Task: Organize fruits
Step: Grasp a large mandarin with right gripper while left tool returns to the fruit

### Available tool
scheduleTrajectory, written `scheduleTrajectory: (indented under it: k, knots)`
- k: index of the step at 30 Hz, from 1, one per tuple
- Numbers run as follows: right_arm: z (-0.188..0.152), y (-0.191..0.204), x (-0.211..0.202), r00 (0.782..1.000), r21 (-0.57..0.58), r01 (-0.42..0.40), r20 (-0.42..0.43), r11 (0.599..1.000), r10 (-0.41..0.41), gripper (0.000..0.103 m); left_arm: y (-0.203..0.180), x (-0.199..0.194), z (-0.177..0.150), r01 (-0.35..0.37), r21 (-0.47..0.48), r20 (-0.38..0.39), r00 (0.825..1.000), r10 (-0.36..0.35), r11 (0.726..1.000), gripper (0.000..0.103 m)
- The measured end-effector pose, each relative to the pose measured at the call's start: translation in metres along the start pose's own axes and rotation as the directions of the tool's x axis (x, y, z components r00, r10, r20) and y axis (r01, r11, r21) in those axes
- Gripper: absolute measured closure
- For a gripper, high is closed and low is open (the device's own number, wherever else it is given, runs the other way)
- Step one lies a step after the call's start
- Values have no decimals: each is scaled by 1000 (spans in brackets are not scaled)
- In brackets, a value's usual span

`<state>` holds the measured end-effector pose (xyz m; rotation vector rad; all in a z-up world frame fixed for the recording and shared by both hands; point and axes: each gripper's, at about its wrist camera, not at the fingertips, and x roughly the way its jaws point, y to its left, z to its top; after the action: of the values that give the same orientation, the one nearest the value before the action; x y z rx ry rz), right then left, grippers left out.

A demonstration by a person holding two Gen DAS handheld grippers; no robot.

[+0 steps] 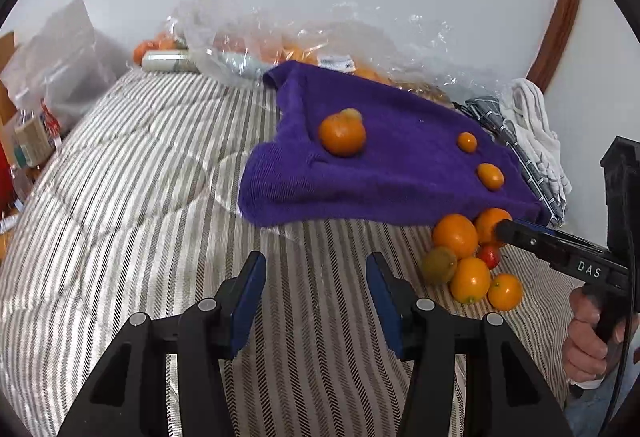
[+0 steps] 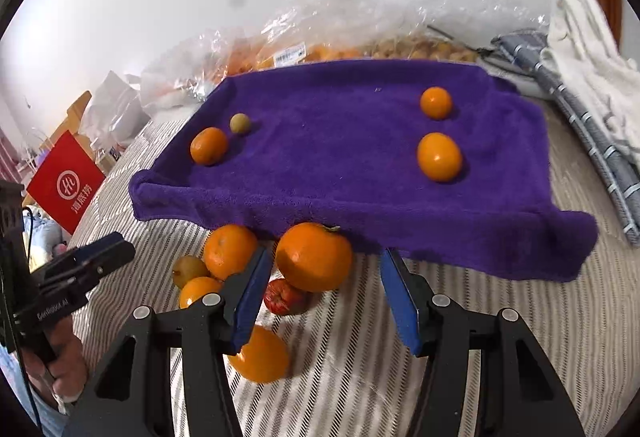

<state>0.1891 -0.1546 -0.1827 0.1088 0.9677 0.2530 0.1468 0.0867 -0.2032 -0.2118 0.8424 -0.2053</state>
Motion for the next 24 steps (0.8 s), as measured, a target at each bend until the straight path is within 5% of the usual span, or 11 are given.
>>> scheduleTrajectory:
  k: [7,10,14,24]
  knots:
    - [3,2,24,997,41,-45,-62,998,47,46,5,5,-2,37,-34,-22,999,-38,999,53]
    - [2,3,23,998,33,-31,-55,999,32,60,4,5,-2,32,-27,-25,999,-33,999,53]
    - [1,-2,16,999,50,-30,-37,998,32,60,3,5,-2,32,-28,-25,999,-33,999,53]
    - [-19,-39,-27,993,59,99,61,993,-102,60,2,7,-2,31,-12,-33,999,-32,999,50]
